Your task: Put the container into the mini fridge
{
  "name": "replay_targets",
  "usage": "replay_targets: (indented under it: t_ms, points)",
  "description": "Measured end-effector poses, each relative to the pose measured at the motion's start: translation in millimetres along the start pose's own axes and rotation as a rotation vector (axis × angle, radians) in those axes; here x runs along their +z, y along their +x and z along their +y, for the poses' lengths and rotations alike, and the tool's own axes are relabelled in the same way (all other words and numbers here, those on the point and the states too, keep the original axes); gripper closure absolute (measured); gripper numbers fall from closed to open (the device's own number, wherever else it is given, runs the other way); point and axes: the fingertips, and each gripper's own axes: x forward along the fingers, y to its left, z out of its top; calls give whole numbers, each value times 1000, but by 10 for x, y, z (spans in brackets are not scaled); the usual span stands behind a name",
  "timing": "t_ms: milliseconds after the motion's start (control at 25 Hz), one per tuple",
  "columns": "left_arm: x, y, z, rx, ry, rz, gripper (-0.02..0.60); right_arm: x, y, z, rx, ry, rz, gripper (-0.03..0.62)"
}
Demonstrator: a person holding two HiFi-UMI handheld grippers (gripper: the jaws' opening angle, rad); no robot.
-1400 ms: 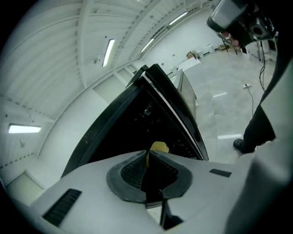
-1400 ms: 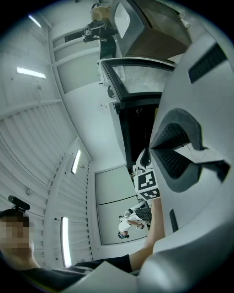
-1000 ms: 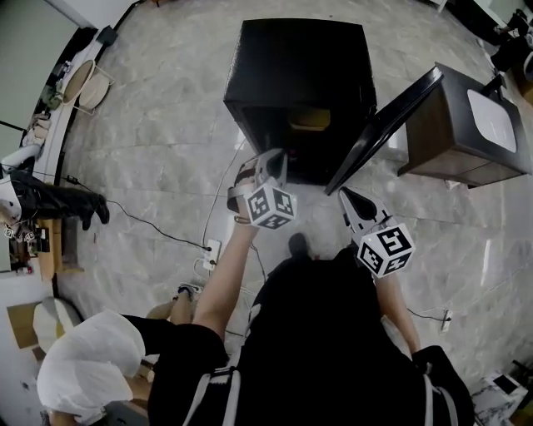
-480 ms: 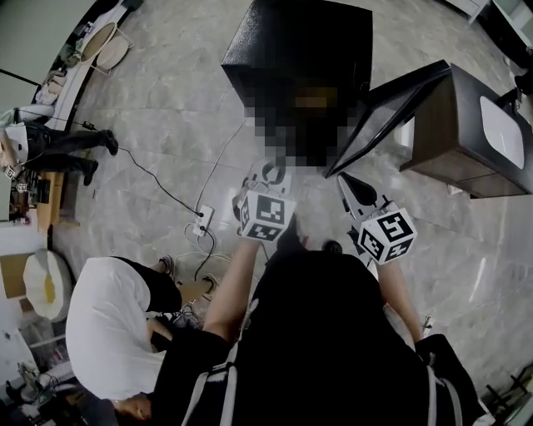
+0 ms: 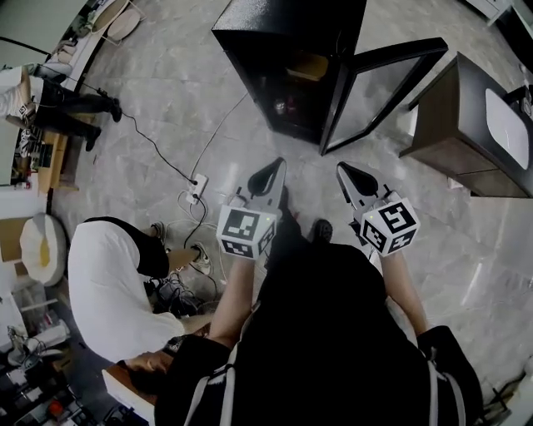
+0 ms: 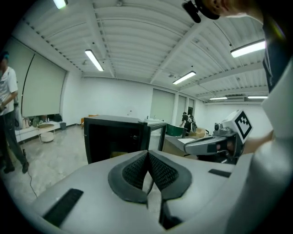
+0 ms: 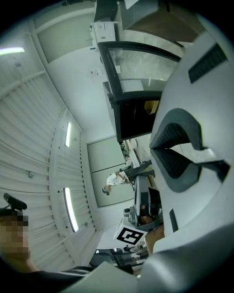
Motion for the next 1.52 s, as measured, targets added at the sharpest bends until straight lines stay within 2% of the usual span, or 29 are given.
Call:
replay_targets:
  t_ms: [120,280,600,760,920,1520]
  points:
    - [-61,-180,-170,7,-57,-9,549,-80,-167,23,22,-8,17,576]
    - [-94,-406,-339,9,-84,-20,549,-58,-310,119,52,12,-14,576]
    - [-6,-713,-476,31,-25,-31,549,45,-459,383,127,-7,-57,576]
    - [-53,-792,-428,35,-51,-30,549,50,-470,391,110,-51,-37,576]
    - [-29,-801,-437,25,-35,-28,549,87,-474,363,105,-54,-47,576]
    - [-19,-744,-519,14,-42,-37,549,126,-488,425,137,-82,-42,577]
